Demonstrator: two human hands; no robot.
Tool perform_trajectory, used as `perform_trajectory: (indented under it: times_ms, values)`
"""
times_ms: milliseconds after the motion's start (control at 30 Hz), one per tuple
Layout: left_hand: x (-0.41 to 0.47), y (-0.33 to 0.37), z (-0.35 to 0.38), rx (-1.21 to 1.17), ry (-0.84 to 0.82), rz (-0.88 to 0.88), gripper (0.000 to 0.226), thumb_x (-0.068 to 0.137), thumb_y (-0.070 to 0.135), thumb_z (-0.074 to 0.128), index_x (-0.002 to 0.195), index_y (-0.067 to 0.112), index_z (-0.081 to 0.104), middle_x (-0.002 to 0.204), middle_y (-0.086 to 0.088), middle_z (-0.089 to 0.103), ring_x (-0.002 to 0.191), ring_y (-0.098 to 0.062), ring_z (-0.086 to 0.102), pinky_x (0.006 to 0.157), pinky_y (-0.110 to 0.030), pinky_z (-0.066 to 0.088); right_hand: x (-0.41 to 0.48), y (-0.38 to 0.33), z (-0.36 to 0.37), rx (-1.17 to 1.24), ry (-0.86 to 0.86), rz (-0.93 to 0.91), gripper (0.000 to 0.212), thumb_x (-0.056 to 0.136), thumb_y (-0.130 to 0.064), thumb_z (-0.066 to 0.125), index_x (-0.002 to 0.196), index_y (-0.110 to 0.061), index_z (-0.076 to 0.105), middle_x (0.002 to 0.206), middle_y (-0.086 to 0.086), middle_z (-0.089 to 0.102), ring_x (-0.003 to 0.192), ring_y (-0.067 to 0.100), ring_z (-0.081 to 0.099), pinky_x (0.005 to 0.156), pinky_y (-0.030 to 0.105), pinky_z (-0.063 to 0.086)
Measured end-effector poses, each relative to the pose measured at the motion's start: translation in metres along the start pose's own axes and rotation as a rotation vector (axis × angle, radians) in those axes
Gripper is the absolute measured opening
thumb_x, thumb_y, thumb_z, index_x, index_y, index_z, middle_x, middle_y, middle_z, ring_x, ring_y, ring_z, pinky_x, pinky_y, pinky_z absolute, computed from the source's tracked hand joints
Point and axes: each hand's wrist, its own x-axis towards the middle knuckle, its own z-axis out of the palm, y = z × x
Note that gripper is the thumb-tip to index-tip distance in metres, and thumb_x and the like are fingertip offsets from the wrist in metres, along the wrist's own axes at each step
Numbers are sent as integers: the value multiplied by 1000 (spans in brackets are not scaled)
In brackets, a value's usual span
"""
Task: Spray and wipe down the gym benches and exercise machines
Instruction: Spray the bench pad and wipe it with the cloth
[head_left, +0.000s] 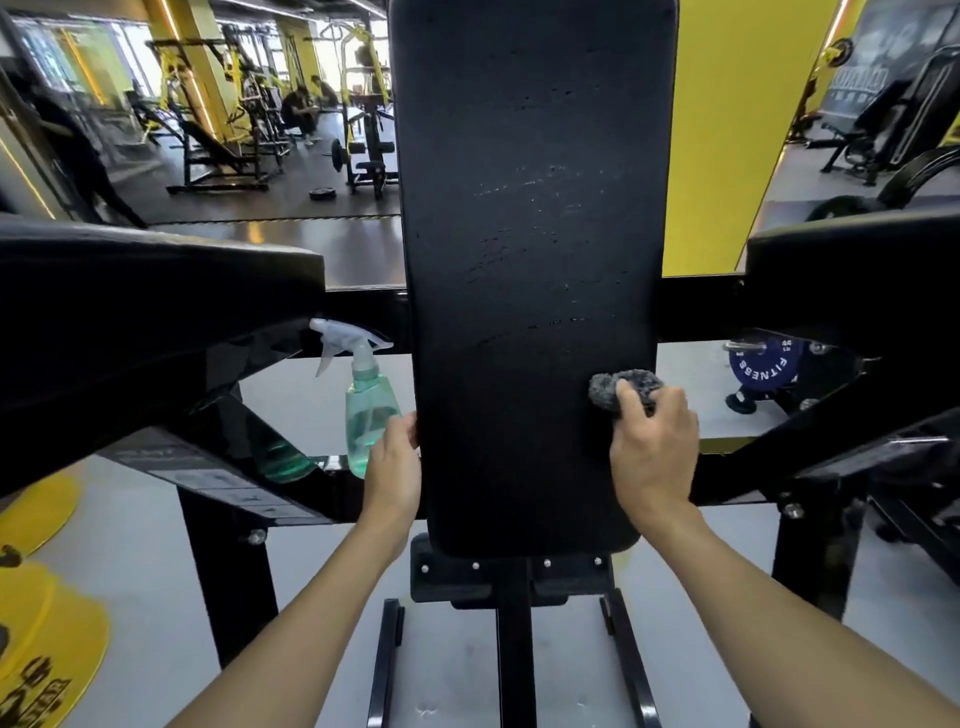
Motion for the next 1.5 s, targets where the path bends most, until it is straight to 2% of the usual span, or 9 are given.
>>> perform_trajectory:
  times_ms: [133, 533, 700, 833, 933, 1133, 1200, 1367, 1500]
  values:
    - [-6, -2, 3, 12, -16, -9, 49, 107, 38, 22, 133, 25, 61, 133, 8, 63, 124, -6, 55, 111, -33, 40, -11, -60, 11, 183, 8, 445, 20, 92, -9, 55, 111, -6, 61, 90, 15, 44, 72, 34, 45, 60, 42, 43]
    - [-11, -18, -10, 45, -41, -107, 47, 106, 37, 20, 128, 30, 61, 128, 10, 64, 120, -11, 58, 107, -41, 43, -51, -79, 21, 104, -150, -520, 28, 84, 3, 58, 108, -8, 66, 84, 15, 52, 73, 31, 48, 62, 40, 36]
    - [-19, -32, -3, 47, -6, -130, 60, 90, 54, 26, 132, 30, 62, 129, 7, 66, 122, -14, 59, 111, -45, 43, -70, -1, 11, 61, -210, -28, 44, 70, 7, 79, 111, -4, 67, 85, 17, 47, 72, 36, 49, 59, 38, 36]
    - [-16, -44, -3, 57, -10, -111, 75, 76, 68, 27, 136, 37, 58, 136, 10, 61, 128, -12, 55, 114, -45, 40, -86, -10, 15, 150, -228, 493, 34, 99, -36, 50, 114, -6, 57, 100, 3, 42, 88, 17, 40, 81, 28, 34]
    - [-20, -48, -2, 68, -11, -109, 77, 79, 69, 25, 144, 37, 51, 144, 12, 54, 135, -9, 48, 118, -43, 34, -98, -57, 21, 243, -77, 795, 17, 98, -20, 52, 104, -4, 54, 91, 7, 47, 76, 18, 44, 72, 35, 41]
    - [-27, -44, -9, 86, -62, -106, 54, 103, 50, 31, 147, 24, 48, 146, 8, 52, 135, -9, 47, 117, -40, 34, -143, -165, 26, 351, -413, 516, 50, 75, 1, 70, 121, 1, 52, 96, 25, 53, 78, 38, 53, 64, 48, 52]
    - [-34, -37, -22, 118, -85, -133, 41, 107, 39, 31, 138, 25, 56, 138, 6, 57, 127, -10, 53, 107, -31, 39, -143, -181, 25, 430, -582, 428, 36, 91, -15, 60, 124, -2, 56, 111, 24, 52, 98, 38, 52, 84, 52, 49]
    - [-51, -19, -57, 0, -118, -289, 29, 104, 52, 38, 109, 44, 66, 118, 7, 68, 109, -18, 66, 93, -48, 55, -122, -191, 10, 728, -446, 256, 40, 86, 2, 58, 123, -10, 52, 111, 3, 46, 86, 16, 55, 68, 34, 55]
    - [-44, 4, -52, -348, -101, -361, 39, 103, 49, 45, 118, 23, 69, 115, -6, 74, 108, -22, 69, 82, -37, 57, -78, -200, -9, 765, -542, 2, 27, 92, -18, 57, 118, -21, 52, 108, -7, 54, 94, 10, 53, 83, 34, 50]
